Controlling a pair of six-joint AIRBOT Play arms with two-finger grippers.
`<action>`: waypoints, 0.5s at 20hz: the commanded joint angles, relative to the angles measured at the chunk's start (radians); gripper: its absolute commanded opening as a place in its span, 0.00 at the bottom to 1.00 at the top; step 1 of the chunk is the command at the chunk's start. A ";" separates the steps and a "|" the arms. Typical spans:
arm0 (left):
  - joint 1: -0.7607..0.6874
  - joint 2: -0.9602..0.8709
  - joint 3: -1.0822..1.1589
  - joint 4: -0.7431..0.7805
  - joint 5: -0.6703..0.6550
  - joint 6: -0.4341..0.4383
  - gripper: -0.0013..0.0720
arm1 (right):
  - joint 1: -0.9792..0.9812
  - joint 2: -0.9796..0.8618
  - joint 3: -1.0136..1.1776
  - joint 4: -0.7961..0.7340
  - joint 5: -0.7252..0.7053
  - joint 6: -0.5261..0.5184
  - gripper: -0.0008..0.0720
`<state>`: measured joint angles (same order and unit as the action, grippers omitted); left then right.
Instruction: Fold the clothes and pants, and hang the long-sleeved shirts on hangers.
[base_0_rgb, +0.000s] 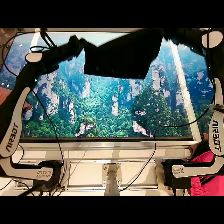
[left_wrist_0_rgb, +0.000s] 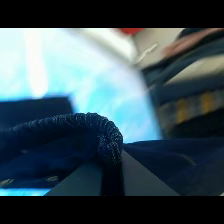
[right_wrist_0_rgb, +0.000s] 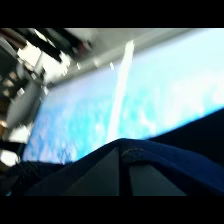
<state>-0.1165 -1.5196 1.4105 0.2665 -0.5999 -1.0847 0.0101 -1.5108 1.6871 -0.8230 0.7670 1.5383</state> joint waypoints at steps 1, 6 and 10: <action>0.004 0.071 -0.159 0.206 -0.015 -0.116 0.07 | 0.006 0.053 -0.167 -0.048 0.132 0.048 0.03; 0.004 0.295 -0.562 0.246 0.042 -0.098 0.07 | 0.098 0.241 -0.561 -0.045 0.085 0.076 0.03; 0.004 0.484 -0.813 0.247 0.042 -0.098 0.07 | 0.175 0.397 -0.837 -0.046 0.006 0.167 0.03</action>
<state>-0.1135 -1.1595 0.7731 0.4927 -0.5671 -1.1786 0.1345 -1.2182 1.0428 -0.8658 0.8227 1.6356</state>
